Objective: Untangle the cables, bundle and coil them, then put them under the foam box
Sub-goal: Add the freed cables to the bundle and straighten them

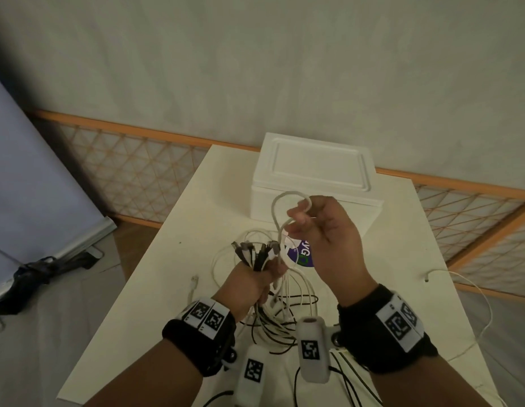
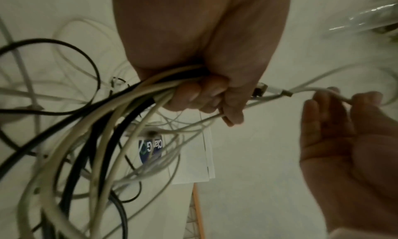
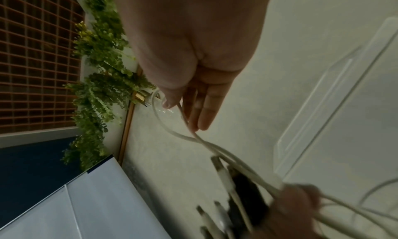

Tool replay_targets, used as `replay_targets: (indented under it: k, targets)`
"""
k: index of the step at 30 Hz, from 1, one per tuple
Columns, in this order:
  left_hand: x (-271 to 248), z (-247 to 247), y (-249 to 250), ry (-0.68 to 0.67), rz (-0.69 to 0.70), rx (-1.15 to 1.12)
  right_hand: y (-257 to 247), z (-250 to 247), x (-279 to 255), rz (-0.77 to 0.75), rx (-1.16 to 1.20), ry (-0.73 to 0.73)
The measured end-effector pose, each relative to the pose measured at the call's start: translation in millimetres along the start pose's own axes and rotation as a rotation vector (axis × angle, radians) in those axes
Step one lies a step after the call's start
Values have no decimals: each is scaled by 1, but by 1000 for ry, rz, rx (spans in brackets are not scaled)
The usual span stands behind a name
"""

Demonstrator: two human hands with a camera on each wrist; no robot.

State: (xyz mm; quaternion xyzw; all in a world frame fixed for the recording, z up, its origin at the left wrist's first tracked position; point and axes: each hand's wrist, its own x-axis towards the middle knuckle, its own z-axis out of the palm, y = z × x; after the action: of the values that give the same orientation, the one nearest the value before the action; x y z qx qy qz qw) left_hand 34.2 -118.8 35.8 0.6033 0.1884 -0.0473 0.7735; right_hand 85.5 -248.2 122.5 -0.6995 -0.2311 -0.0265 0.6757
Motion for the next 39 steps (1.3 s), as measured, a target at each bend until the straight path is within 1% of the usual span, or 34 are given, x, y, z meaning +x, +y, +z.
replay_targets:
  k: [1, 2, 4, 5, 6, 7, 9, 10, 11, 12, 14, 15, 16, 18, 20, 21, 23, 25, 26, 27, 29, 30, 32, 33, 36, 39]
  targets:
    - [0, 1, 3, 22, 27, -31, 7, 0, -1, 48, -43, -28]
    - [0, 2, 8, 49, 45, -81, 17, 1, -4, 118, -131, -94]
    - [0, 2, 20, 82, 59, -209, 42, 2, -12, 229, -378, -311]
    - [0, 2, 26, 73, 72, -271, 54, 3, -16, 229, -506, -408]
    - [-1, 2, 33, 52, 89, -318, 65, 3, -20, 209, -615, -468]
    - [-2, 2, 38, 31, 105, -344, 73, 2, -23, 202, -703, -501]
    - [-4, 1, 46, 8, 120, -352, 82, -3, -23, 216, -831, -488]
    - [-5, 1, 47, 8, 120, -350, 83, -5, -22, 220, -854, -461]
    - [-6, 0, 47, 10, 117, -352, 80, -7, -21, 219, -828, -448]
    - [-6, 0, 46, 12, 109, -362, 76, -8, -19, 221, -779, -467]
    - [-5, 0, 41, 11, 85, -401, 68, -4, -15, 194, -707, -595]
    - [-5, 1, 39, 7, 77, -412, 65, 0, -14, 153, -719, -649]
    - [-5, 2, 39, 2, 75, -415, 62, 3, -13, 119, -746, -672]
    - [-4, 3, 38, -12, 88, -414, 59, 7, -10, 97, -795, -657]
    - [-2, 1, 35, -26, 108, -406, 56, 7, -8, 113, -735, -604]
    - [0, 0, 31, -21, 108, -393, 52, 6, -7, 116, -641, -557]
    - [4, -3, 18, -6, 69, -341, 40, 5, -5, 98, -436, -415]
    - [6, -7, 6, -52, 15, -243, 23, 4, -3, 15, -271, -230]
    - [8, -11, -2, -78, -6, -124, 14, 3, -1, -34, -204, -138]
    - [10, -14, -11, -82, -32, 41, 4, 1, 1, -70, -137, -55]
    - [14, -25, -26, -12, -100, 341, -8, -11, 8, -87, -32, 90]
    - [19, -34, -35, 33, -137, 390, -11, -19, 12, -76, -21, 157]
    - [26, -45, -44, 121, -187, 297, -10, -35, 14, -62, -52, 247]
    - [30, -50, -45, 138, -189, 293, -8, -42, 13, -56, -53, 280]
    - [33, -57, -36, 133, -162, 419, -5, -60, 3, -78, 93, 384]
    - [40, -66, -34, 211, -154, 484, -11, -72, -9, -127, 199, 567]
